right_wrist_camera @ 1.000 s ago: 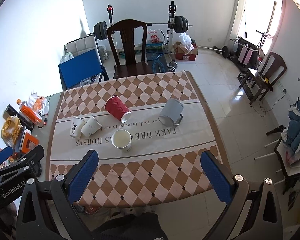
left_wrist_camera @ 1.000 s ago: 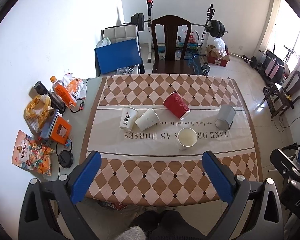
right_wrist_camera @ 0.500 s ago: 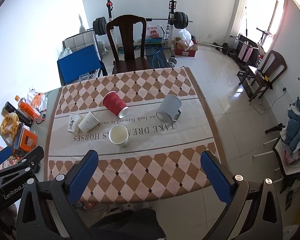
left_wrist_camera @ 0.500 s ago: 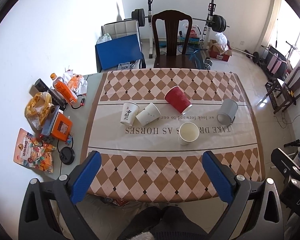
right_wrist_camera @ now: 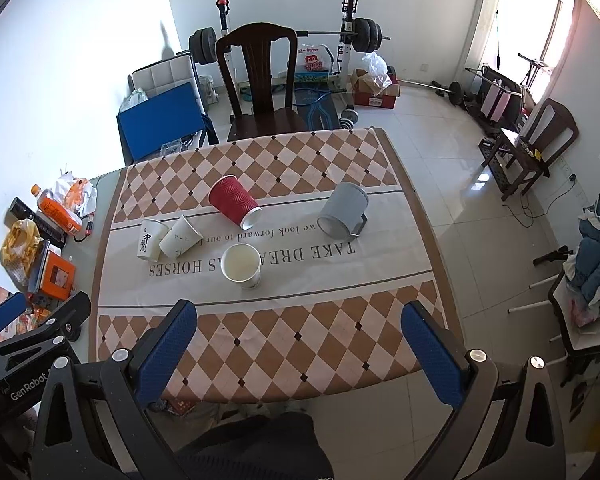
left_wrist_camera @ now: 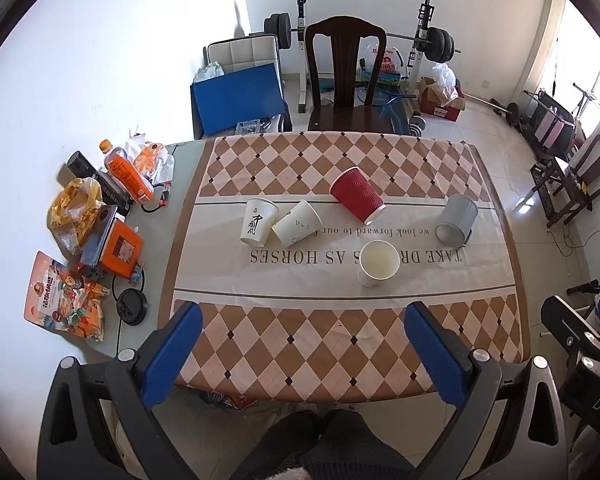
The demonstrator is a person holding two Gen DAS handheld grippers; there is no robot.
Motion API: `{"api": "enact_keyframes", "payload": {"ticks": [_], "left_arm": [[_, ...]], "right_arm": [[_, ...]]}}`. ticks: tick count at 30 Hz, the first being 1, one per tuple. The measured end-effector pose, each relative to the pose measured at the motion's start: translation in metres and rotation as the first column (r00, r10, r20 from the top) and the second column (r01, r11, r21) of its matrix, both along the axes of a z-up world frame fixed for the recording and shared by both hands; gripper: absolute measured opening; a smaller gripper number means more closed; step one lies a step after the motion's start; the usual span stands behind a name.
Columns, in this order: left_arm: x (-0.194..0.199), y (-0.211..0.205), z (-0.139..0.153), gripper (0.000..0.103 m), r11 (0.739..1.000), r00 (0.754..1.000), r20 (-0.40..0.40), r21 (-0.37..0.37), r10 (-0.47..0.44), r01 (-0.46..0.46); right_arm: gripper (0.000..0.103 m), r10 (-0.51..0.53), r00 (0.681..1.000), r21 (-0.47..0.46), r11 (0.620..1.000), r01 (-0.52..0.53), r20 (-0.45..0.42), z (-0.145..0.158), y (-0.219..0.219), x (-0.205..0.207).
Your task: Flip cup upright
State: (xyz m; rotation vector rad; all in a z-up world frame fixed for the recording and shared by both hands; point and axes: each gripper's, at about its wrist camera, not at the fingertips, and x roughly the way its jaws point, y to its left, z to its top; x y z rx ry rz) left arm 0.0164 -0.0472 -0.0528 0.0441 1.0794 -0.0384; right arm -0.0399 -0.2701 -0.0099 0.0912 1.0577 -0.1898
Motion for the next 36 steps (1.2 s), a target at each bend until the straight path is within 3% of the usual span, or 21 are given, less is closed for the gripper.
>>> {"api": "enact_keyframes", "payload": {"ticks": [36], "left_arm": [[-0.0057, 0.0025, 0.0022, 0.103, 1.000, 1.000, 0.018, 0.017, -0.002, 0.002]], "right_arm": [[0.103, 0.009, 1.000, -0.015, 1.000, -0.009, -0.002, -0.0045, 0.0078, 0.0032]]}}
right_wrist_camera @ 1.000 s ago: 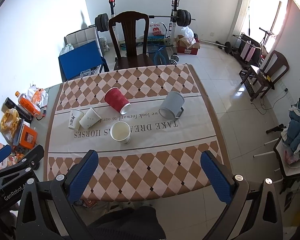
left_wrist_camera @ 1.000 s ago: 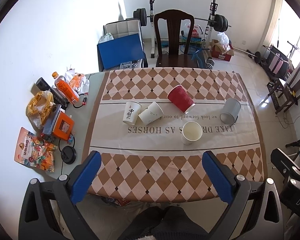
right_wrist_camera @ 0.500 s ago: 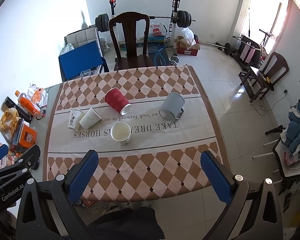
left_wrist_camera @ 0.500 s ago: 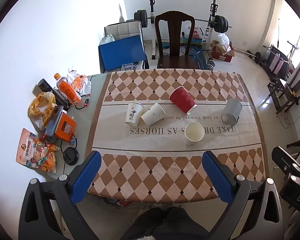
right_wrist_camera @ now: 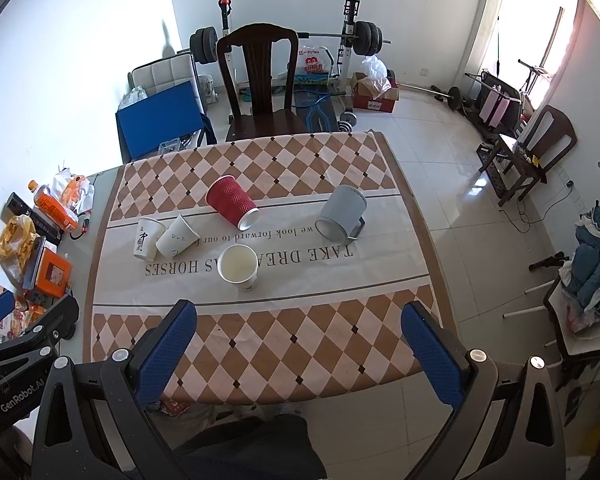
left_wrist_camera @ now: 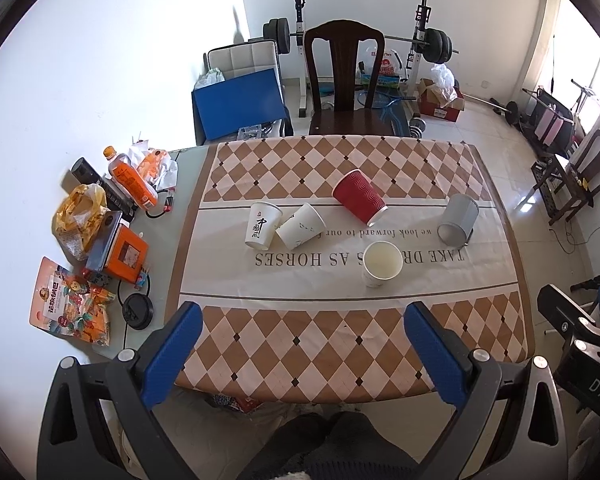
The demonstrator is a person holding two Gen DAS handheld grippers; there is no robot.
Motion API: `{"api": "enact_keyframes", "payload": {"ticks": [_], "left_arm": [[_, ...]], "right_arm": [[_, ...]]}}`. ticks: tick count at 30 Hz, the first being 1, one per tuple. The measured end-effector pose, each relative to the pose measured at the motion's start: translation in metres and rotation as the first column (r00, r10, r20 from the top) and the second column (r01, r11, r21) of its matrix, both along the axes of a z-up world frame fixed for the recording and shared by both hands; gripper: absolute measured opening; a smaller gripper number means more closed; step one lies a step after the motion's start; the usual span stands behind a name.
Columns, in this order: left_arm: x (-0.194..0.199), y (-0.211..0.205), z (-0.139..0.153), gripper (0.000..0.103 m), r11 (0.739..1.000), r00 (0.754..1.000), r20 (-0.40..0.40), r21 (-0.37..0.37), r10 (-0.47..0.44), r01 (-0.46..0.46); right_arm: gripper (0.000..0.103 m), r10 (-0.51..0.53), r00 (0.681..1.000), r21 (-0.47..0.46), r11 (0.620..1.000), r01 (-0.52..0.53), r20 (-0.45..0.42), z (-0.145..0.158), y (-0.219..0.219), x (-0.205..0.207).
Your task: Flip cup upright
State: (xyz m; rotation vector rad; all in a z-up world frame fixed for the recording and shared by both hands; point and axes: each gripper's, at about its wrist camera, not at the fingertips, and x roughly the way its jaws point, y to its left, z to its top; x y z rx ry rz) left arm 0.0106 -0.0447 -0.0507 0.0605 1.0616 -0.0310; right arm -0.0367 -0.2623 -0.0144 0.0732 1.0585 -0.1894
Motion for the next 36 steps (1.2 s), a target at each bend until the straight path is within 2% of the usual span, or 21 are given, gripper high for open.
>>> {"api": "enact_keyframes", "payload": {"ticks": [36], "left_arm": [[-0.0037, -0.0038, 0.0038, 0.103, 1.000, 1.000, 0.011, -0.007, -0.002, 0.002]], "right_arm": [[0.103, -0.002, 1.000, -0.001, 1.000, 0.002, 0.002, -0.0009, 0.0017, 0.0016]]}}
